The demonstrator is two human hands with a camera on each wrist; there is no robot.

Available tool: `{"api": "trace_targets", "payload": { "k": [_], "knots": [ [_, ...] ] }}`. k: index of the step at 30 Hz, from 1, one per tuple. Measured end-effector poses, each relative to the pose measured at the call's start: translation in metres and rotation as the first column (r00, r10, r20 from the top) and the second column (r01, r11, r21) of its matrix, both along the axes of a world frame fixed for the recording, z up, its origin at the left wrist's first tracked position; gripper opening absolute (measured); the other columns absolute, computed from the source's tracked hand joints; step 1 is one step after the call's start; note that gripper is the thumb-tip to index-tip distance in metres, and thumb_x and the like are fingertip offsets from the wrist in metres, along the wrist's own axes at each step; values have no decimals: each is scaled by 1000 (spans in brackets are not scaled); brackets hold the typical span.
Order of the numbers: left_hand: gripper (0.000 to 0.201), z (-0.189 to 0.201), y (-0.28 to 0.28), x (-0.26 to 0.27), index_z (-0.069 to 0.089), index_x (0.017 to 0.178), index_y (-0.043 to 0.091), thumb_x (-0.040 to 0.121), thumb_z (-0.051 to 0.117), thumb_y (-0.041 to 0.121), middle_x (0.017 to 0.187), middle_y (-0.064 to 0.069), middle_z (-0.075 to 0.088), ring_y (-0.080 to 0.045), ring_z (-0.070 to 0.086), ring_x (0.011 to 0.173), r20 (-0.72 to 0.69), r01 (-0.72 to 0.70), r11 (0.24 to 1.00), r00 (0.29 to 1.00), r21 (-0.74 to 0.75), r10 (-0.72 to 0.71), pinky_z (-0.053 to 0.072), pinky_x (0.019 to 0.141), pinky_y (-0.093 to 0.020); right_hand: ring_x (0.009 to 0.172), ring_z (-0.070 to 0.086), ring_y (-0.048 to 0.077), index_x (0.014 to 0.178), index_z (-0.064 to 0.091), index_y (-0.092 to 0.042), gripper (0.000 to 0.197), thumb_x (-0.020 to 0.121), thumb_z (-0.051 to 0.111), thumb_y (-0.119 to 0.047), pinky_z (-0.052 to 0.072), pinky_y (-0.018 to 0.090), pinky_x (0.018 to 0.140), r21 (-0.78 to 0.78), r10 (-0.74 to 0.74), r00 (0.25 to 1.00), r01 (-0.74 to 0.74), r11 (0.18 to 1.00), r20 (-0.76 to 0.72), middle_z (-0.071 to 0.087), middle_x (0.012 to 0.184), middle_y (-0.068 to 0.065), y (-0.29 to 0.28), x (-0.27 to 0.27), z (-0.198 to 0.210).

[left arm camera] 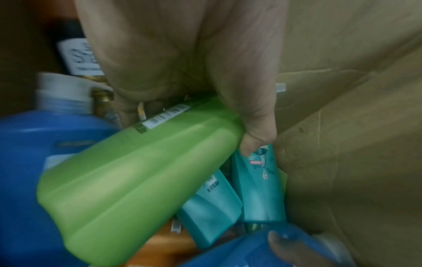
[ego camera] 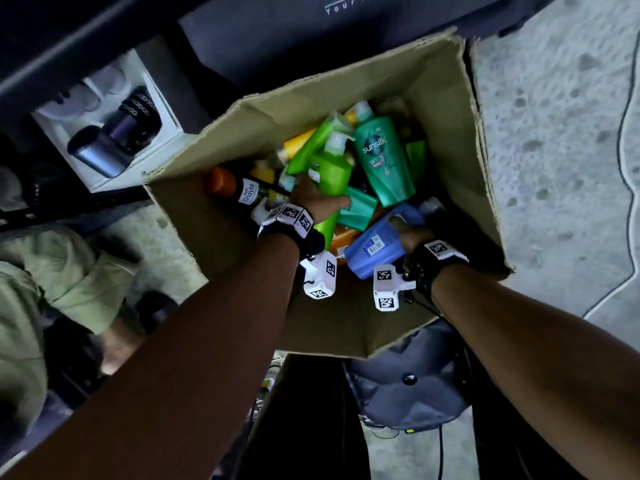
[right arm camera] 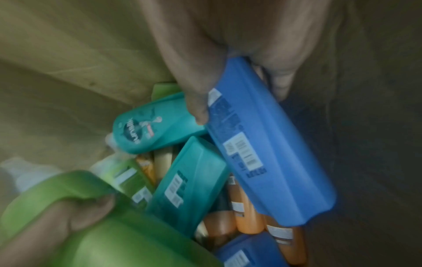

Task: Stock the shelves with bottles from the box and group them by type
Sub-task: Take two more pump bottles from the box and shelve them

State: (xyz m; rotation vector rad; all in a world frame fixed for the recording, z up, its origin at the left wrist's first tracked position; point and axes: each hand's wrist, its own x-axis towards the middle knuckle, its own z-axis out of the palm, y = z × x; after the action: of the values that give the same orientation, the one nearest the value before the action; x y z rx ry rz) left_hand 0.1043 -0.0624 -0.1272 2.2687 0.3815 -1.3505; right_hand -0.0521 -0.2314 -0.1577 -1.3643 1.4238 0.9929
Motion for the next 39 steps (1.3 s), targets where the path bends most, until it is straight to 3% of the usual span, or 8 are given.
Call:
{"api": "trace_targets", "payload": {
  "k": [6,10,18,21,25,29,32,39],
  "knots": [
    [97,26,17,-28,44,148,11,67,87,44,149,-10,52,-25,54,133,-50,-93,996,994,-8,92,45,109,-40,136,48,25,151,36,-5,93,77,86,-31,30,17,108,-278,58,940,40,960,336,48,149,13,9,28,53],
    [91,54,27,-44,55,137,12,59,90,41,136,-9,62,-25,62,121,-26,-160,987,987,-1,160,52,102,-44,120,60,30,152,26,-11,101,75,87,-30,42,22,89,-223,194,933,-129,966,302,56,139,15,0,56,81],
    [66,124,30,-68,60,123,12,68,93,22,125,-11,68,-25,67,112,15,-338,925,938,-170,346,53,99,-44,78,65,17,115,32,-19,64,77,84,-30,51,21,60,-125,217,875,-181,976,433,64,104,5,-11,79,132],
    [44,154,31,-77,70,103,18,64,89,17,104,-6,74,-22,71,98,-25,-367,890,927,-270,374,57,91,-43,95,67,26,123,33,-15,62,83,79,-24,55,36,76,-31,208,850,-222,975,484,64,114,12,-11,75,156],
    [34,188,38,-96,66,91,28,75,85,6,88,14,76,-2,72,87,-45,-369,878,927,-304,374,57,80,-23,96,68,22,133,41,-14,66,81,81,-15,53,33,79,17,141,808,-184,983,572,68,111,6,-7,58,190],
    [41,223,44,-113,65,106,24,73,88,19,110,-7,74,-23,71,102,-76,-454,857,890,-244,450,56,95,-44,98,71,17,122,62,-20,49,80,82,-7,54,35,88,109,5,785,-92,990,619,74,109,1,1,36,230],
    [48,252,47,-126,65,120,12,77,85,11,114,-13,73,-29,70,105,-67,-508,826,859,-244,508,56,95,-49,84,73,6,104,71,-26,33,81,80,-4,55,20,73,126,-78,771,-3,992,632,78,93,-8,10,18,261],
    [49,321,54,-159,62,121,3,78,84,9,111,-22,71,-28,69,90,-69,-627,748,775,-218,629,55,65,-30,94,69,23,127,61,-7,42,87,75,-5,56,42,88,145,-208,802,153,978,559,72,111,15,19,-10,327]
  ]
}}
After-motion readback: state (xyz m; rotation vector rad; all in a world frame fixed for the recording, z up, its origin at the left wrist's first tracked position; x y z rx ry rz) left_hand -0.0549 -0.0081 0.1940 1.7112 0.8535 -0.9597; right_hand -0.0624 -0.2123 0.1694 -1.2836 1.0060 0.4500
